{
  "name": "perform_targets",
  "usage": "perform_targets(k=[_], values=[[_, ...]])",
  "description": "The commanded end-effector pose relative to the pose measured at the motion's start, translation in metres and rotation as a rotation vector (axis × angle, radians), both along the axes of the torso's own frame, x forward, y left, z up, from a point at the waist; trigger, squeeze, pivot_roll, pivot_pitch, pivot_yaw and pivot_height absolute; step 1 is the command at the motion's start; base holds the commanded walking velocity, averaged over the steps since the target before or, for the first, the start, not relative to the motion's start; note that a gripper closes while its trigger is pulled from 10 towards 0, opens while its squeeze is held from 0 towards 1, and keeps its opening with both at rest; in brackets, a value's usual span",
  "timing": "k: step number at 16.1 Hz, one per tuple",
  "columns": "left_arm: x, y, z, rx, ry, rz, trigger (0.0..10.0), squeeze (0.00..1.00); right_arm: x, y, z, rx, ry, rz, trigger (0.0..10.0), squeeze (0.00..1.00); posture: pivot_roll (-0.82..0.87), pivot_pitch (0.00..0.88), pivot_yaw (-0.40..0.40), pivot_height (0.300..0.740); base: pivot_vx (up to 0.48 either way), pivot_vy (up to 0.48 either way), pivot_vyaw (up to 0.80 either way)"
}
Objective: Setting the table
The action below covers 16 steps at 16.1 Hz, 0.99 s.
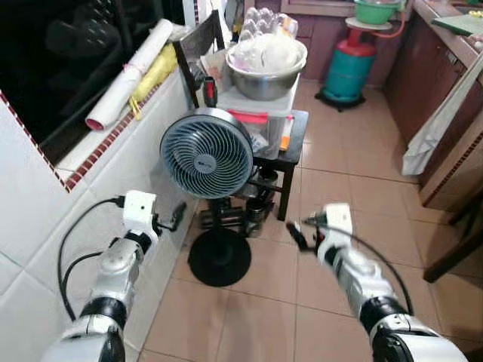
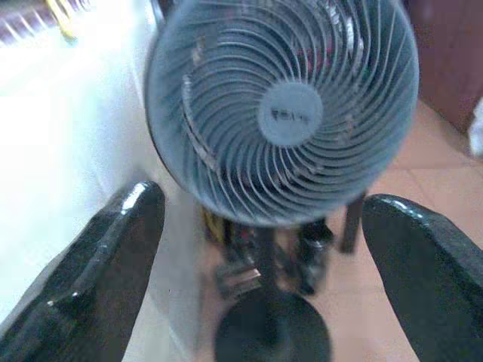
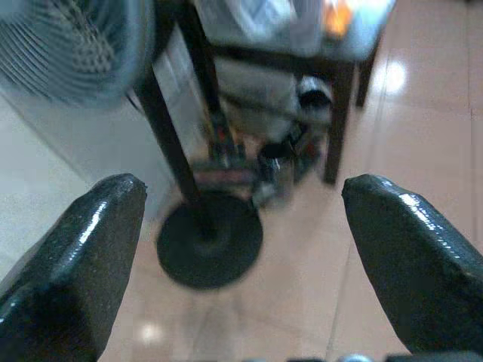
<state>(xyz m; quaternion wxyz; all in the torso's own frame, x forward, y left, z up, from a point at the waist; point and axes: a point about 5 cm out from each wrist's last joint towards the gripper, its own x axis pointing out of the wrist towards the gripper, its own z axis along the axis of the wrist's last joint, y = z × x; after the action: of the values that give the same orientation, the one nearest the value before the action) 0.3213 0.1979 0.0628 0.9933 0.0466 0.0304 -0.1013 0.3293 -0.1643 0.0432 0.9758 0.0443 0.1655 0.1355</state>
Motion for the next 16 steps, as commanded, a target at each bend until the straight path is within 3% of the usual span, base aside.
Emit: perform_targets(k=[1,4,5,6,8,11,14,16], values=[[-0.010,-0.001,-0.010,-0.004,0.018,0.010,10.0,0.00,-0.004,-0.002,0.000,0.014,-0.015,0.044,10.0,0.00,0.03,0.000,0.040,0.740,0.000,0.000,0.00],[-0.027,-0.001,-0.023,-0.076,0.027,0.072,10.0,0.00,-0.027,-0.009,-0.005,-0.019,-0.085,0.043,10.0,0.00,0.02,0.000,0.043,0.740,0.000,0.000,0.00],[-0.034,-0.003,-0.029,-0.127,0.045,0.103,10.0,0.00,-0.038,-0.017,-0.010,-0.033,-0.097,-0.020,10.0,0.00,0.03,0.000,0.038,0.740,0.000,0.000,0.00],[-0.044,-0.007,-0.031,-0.178,0.025,0.115,10.0,0.00,-0.051,-0.024,-0.013,0.019,-0.103,-0.107,10.0,0.00,0.03,0.000,0.036,0.740,0.000,0.000,0.00],[-0.060,-0.008,-0.035,-0.191,0.042,0.097,10.0,0.00,-0.071,-0.026,-0.015,0.062,-0.110,-0.164,10.0,0.00,0.04,0.000,0.030,0.740,0.000,0.000,0.00],[-0.097,0.013,-0.051,-0.194,0.127,0.127,10.0,0.00,-0.094,-0.024,-0.008,0.018,-0.131,-0.163,10.0,0.00,0.03,0.000,0.028,0.740,0.000,0.000,0.00],[-0.101,0.013,-0.038,-0.269,0.127,0.148,10.0,0.00,-0.105,-0.026,-0.002,0.018,-0.120,-0.174,10.0,0.00,0.03,0.000,0.015,0.740,0.000,0.000,0.00],[-0.098,0.008,-0.032,-0.241,0.114,0.116,10.0,0.00,-0.107,-0.026,0.003,0.022,-0.119,-0.162,10.0,0.00,0.04,0.000,0.006,0.740,0.000,0.000,0.00]])
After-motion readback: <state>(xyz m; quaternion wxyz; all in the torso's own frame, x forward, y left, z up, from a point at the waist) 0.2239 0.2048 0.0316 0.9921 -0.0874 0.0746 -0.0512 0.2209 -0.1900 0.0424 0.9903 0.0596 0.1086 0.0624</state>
